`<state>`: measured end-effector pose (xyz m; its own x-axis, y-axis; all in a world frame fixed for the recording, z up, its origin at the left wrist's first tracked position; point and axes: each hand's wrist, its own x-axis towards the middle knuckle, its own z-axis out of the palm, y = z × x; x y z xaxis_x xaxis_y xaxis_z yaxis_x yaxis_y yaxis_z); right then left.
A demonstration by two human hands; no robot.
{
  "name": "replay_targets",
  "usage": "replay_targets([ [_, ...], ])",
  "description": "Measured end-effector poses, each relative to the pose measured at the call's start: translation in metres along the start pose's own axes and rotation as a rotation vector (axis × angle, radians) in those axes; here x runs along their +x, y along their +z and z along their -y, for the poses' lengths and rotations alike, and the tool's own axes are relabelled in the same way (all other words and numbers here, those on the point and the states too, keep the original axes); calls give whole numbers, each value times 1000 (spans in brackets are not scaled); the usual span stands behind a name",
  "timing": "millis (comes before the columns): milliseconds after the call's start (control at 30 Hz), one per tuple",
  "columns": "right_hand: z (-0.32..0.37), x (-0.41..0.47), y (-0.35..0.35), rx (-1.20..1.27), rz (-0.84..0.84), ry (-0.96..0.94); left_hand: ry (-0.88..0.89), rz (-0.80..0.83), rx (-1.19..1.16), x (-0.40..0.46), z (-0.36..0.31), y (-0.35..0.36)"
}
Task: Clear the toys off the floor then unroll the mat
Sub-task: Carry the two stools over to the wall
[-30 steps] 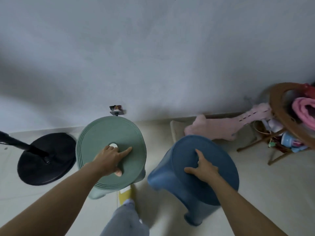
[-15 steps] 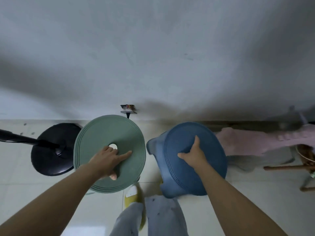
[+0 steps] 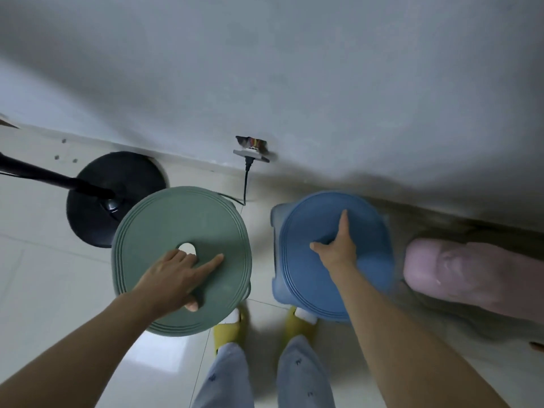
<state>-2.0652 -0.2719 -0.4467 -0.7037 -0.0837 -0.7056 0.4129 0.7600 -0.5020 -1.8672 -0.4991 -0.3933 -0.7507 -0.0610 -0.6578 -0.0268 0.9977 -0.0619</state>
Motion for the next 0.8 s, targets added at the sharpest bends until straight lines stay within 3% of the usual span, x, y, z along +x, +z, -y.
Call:
replay_targets([
  [200,-18,63,37,27,-53,29,78,-135,41,32,17,29],
  [400,-30,112,64,67,-99,57,25,41,55,66,27,67],
  [800,-43,160,81,158,-82,174,34,-48,-40,88,22,86],
])
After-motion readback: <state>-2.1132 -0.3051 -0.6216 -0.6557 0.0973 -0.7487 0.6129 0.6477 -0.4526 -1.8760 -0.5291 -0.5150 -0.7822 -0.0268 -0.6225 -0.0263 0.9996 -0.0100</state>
